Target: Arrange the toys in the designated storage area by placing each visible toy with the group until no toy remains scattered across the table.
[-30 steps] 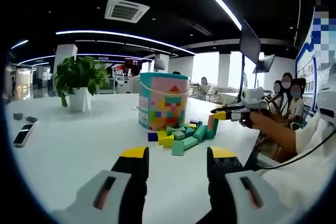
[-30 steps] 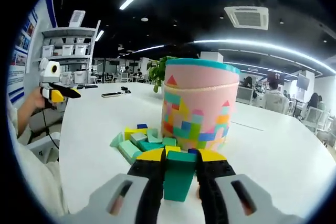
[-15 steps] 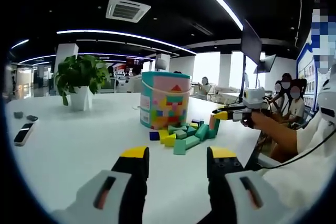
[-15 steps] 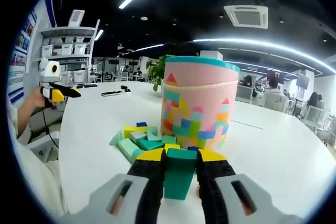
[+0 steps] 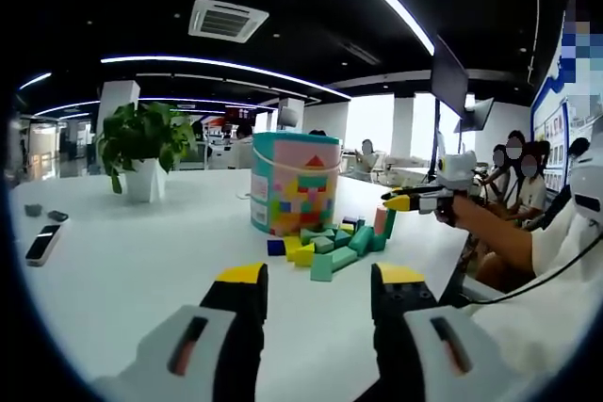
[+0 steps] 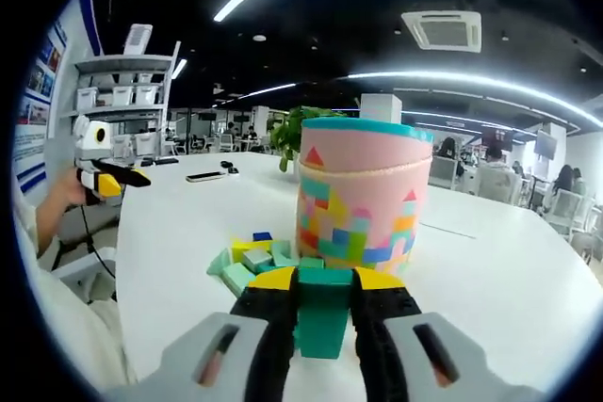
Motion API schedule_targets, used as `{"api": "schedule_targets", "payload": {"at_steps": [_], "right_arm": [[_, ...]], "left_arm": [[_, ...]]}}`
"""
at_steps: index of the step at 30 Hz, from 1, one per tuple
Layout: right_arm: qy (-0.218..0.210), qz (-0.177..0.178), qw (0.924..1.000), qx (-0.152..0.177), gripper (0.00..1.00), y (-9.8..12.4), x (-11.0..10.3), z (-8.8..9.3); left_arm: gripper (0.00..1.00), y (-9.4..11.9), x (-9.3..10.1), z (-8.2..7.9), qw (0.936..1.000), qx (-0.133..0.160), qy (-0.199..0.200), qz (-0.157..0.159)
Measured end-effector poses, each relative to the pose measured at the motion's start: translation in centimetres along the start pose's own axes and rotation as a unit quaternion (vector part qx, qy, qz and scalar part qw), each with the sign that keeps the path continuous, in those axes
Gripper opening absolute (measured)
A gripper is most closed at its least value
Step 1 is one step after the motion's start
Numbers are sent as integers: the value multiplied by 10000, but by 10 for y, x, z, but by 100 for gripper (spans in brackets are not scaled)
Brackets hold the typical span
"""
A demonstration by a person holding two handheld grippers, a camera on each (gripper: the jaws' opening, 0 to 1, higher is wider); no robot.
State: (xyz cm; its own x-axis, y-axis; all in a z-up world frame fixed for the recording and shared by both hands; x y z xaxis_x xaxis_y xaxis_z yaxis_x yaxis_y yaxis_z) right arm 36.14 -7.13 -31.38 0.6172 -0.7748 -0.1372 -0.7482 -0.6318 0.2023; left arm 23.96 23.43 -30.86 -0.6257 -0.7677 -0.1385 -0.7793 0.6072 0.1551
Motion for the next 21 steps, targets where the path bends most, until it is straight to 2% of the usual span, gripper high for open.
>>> {"api": "schedule_targets", "payload": {"at_steps": [5, 8, 11, 14, 16, 18, 21], "right_arm": [[-103, -128, 9999, -41, 21, 6, -2, -14], [0, -150, 9998, -99, 21, 7, -2, -21], [-116, -390, 9992, -59, 21, 11, -5, -35], [228, -416, 9989, -5, 21, 14, -6, -49], [277, -384, 9989, -54, 21, 14, -5, -51], [82, -442, 9990, -72, 21, 15, -3, -54], [102, -477, 9988, 13, 21, 17, -3, -59]], "left_arm": [[45, 1, 0, 1, 10000, 17, 45, -13], [45, 0, 1, 2, 10000, -1, 50, 8], [45, -1, 2, 2, 10000, 8, 68, 29], [45, -1, 2, 2, 10000, 5, 65, 30], [45, -1, 1, 1, 10000, 25, 75, 25], [45, -1, 1, 1, 10000, 25, 64, 19], [45, -1, 1, 1, 10000, 24, 74, 16]]}}
Point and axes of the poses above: the point that each gripper's makers call its tool centre point, and the gripper's own axes: y roughly backward along the fingers, x roughly to its right, z roughly out of its underside, the point moved 4 cm from there along y, roughly backward along the fingers, and after that the axes turned 14 degrees about -y, right-handed, at the moved point
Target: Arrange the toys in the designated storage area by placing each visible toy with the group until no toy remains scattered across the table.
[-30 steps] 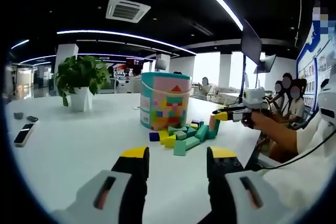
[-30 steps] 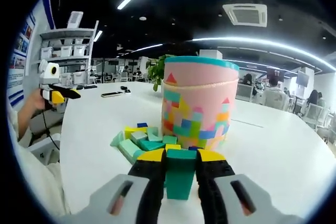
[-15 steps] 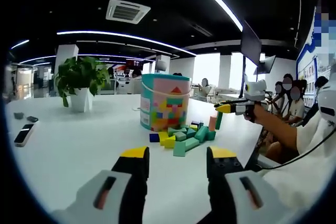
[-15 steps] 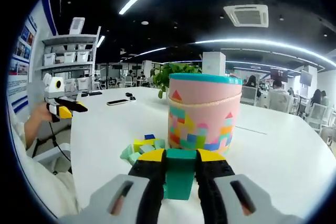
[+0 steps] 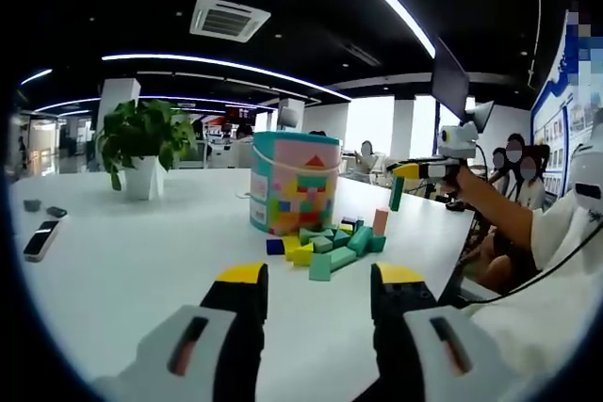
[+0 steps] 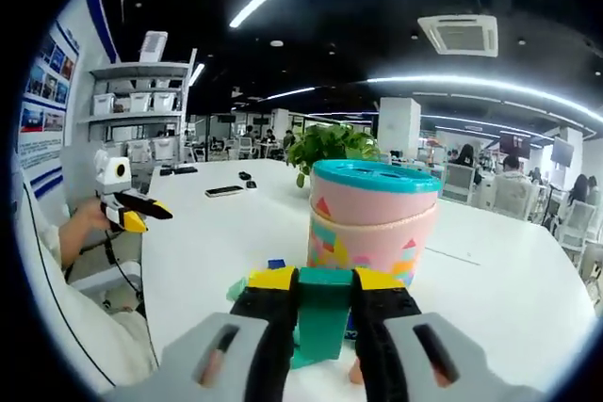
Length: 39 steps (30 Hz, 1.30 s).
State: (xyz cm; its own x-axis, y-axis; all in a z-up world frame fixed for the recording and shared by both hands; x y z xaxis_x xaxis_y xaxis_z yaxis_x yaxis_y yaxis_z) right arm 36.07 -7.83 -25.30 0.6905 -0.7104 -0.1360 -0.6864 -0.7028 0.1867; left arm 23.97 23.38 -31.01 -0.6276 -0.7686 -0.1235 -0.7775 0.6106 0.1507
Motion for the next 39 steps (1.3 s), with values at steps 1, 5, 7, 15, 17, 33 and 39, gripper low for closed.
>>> {"api": "schedule_targets", "payload": {"at_steps": [1, 5, 7, 15, 17, 33, 39], "right_arm": [[50, 0, 10000, 56, 21, 1, 0, -4], [92, -52, 9998, 197, 21, 6, -2, -21], [83, -103, 9996, 230, 21, 9, -2, -36], [515, -271, 9983, 52, 22, 7, -4, -65], [424, -264, 9987, 63, 21, 5, -5, -67], [-111, -226, 9981, 566, 21, 1, 14, -125], [-20, -244, 9974, 675, 21, -12, 10, -140]], "left_arm": [[45, 0, 0, 0, 10000, 0, 1, -1], [45, -2, 1, -1, 10000, -8, -16, 21], [45, -2, 2, -2, 10000, -6, -41, 45], [44, -2, 2, -4, 10000, -22, -69, 15], [44, -2, 1, -4, 10000, -23, -69, 11], [44, -1, 1, -5, 10000, -31, -94, -9], [44, -4, 3, -6, 9999, -41, -116, 18]]}}
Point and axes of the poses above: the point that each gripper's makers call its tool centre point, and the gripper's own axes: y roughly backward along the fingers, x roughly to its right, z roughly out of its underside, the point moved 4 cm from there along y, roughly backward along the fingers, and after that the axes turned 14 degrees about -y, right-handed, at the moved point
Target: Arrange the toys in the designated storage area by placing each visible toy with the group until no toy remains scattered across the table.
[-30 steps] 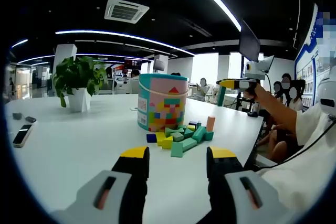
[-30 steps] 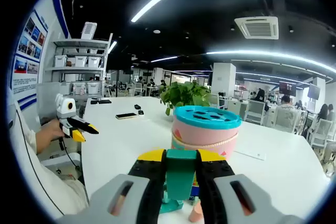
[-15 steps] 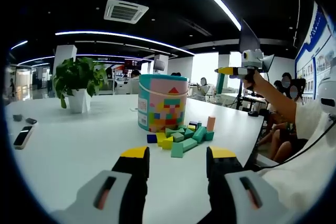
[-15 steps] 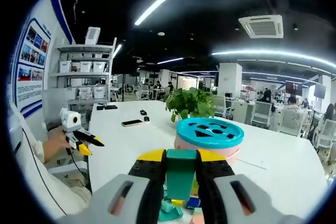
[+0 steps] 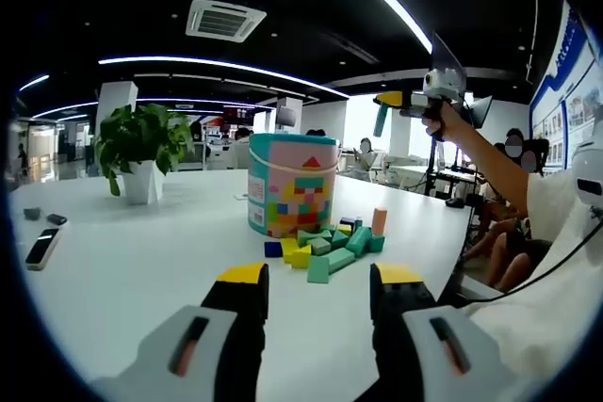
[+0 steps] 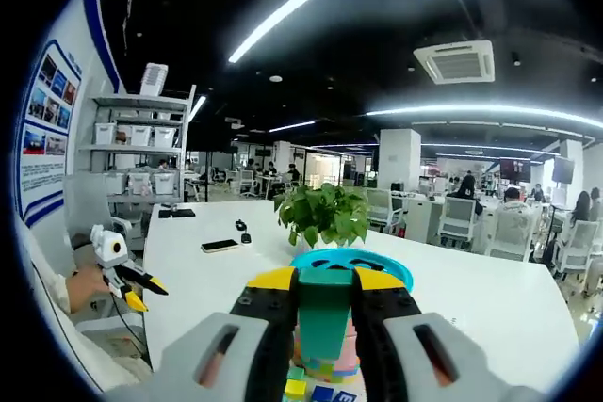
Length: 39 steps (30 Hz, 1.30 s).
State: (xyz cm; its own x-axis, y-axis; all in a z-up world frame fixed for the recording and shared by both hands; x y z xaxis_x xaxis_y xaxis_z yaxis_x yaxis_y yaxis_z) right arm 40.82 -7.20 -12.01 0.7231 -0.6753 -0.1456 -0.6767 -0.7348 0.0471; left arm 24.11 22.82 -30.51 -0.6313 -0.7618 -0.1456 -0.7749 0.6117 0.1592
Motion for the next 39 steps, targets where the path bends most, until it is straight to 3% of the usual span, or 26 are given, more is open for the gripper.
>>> {"api": "schedule_targets", "payload": {"at_steps": [14, 17, 21, 34, 39], "right_arm": [[78, -51, 9998, 166, 21, -46, -9, -33], [-75, -112, 9998, 165, 21, -54, -11, -38], [88, 111, 9997, 200, 21, -68, -6, -41], [-265, 123, 9988, 397, 22, -102, -6, -53], [-166, 201, 9989, 397, 21, -117, -3, -56]], "left_arm": [[43, 1, 0, 0, 10000, 4, -32, -1], [43, 0, 0, 0, 10000, 4, -21, 7], [43, -1, 0, 2, 10000, -23, -13, 19], [43, -4, -3, 4, 10000, 8, 28, 31], [43, -7, -2, 6, 10000, -12, 51, 66]]}}
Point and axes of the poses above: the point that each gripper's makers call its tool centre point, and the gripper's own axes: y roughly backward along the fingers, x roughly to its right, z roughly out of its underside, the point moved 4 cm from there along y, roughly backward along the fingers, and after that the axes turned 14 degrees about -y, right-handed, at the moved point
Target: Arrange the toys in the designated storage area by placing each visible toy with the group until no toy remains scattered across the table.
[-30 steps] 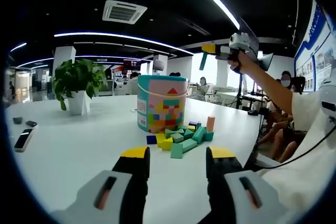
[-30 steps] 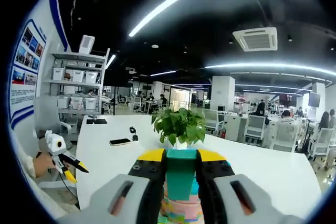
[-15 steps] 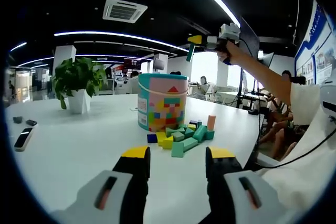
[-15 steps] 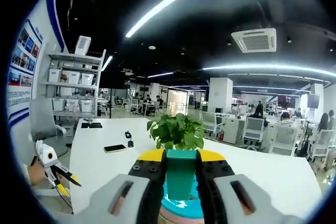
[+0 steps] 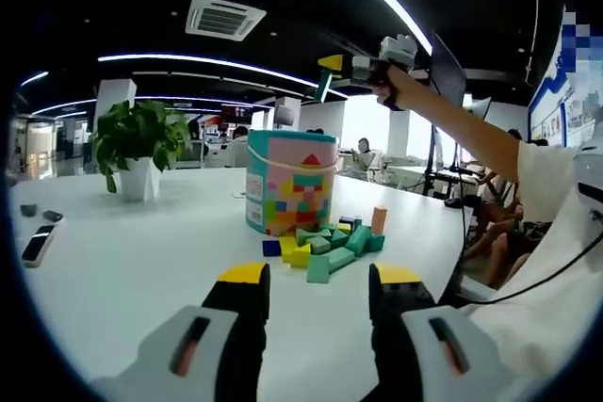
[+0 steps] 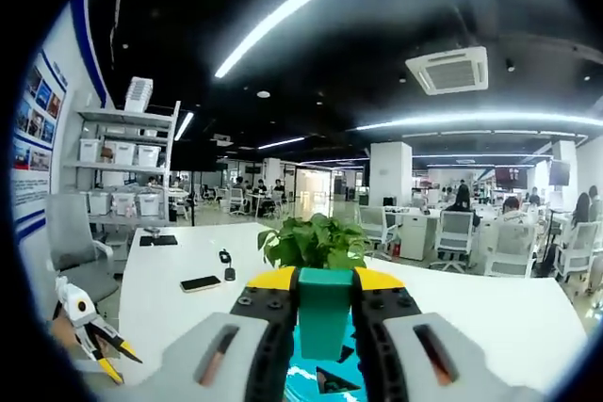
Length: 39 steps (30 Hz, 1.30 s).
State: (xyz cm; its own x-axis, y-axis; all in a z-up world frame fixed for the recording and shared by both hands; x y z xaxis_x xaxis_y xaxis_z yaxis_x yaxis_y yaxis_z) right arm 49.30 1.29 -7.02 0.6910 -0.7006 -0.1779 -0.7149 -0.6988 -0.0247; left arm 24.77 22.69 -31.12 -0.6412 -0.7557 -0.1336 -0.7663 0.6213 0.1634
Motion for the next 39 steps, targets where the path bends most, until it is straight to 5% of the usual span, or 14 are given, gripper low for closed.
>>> {"api": "schedule_targets", "payload": {"at_steps": [14, 39], "right_arm": [[228, 250, 9991, -251, 22, -54, 15, 37], [264, 447, 9976, -461, 22, -67, 22, 70]], "left_arm": [[43, -2, -5, 4, 10000, -26, 68, -5], [43, 2, -6, 4, 10000, -47, -3, -51]]}}
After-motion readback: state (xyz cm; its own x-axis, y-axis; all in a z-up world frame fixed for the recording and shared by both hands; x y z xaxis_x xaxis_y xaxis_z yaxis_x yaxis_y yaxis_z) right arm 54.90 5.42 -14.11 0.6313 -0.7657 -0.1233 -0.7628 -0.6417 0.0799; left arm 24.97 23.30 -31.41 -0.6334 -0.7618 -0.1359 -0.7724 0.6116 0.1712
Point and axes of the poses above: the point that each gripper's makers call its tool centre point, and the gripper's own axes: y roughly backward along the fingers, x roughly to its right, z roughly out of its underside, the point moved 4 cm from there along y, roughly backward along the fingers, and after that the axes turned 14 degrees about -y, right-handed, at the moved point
